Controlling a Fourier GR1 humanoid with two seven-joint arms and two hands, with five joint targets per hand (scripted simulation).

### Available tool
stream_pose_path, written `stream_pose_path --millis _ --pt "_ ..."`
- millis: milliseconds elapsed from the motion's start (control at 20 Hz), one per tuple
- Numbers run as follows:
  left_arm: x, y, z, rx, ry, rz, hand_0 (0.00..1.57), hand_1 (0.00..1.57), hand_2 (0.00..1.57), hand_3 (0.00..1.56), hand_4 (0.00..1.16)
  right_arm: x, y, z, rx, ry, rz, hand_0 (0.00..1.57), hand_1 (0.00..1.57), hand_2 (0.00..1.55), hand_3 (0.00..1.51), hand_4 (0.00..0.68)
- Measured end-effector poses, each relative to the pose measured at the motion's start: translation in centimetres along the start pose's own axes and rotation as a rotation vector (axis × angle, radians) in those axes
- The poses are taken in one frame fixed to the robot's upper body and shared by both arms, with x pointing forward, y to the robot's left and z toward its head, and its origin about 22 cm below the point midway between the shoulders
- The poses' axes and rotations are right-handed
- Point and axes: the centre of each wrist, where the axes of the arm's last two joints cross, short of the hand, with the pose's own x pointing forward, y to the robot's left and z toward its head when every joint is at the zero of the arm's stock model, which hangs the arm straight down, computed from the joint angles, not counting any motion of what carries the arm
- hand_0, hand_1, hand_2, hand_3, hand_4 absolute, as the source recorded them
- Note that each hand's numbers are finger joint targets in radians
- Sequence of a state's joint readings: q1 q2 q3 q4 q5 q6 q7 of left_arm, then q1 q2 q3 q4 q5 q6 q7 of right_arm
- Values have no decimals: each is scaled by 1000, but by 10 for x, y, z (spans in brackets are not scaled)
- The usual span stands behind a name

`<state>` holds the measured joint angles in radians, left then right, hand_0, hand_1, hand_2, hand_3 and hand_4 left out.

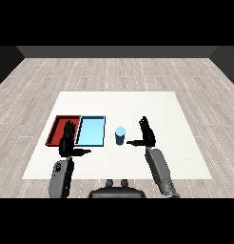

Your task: Pick the blue can and put it in the blue box

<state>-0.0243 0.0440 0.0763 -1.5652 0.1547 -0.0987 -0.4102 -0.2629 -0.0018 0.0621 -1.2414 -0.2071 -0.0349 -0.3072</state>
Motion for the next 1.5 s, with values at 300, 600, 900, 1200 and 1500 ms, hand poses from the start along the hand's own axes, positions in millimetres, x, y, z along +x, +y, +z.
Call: stream_pose_path --millis 300,600,900,1200,1500 --pt "-3 1 6 9 -6 -4 0 0 0 0 0 -12 17 0 -14 37 -21 0 0 0 0 0" --pt "5 -2 9 11 -24 12 0 0 0 0 0 -23 26 2 -27 73 -28 0 0 0 0 0" --pt "1 -4 11 12 -23 13 0 0 0 0 0 -39 33 -1 -15 100 -44 0 0 0 0 0" --pt "-3 -1 12 20 -27 -1 0 0 0 0 0 -47 42 -2 -3 114 -55 0 0 0 0 0" --pt "5 6 4 22 -28 4 0 0 0 0 0 -59 46 -3 8 128 -72 0 0 0 0 0"
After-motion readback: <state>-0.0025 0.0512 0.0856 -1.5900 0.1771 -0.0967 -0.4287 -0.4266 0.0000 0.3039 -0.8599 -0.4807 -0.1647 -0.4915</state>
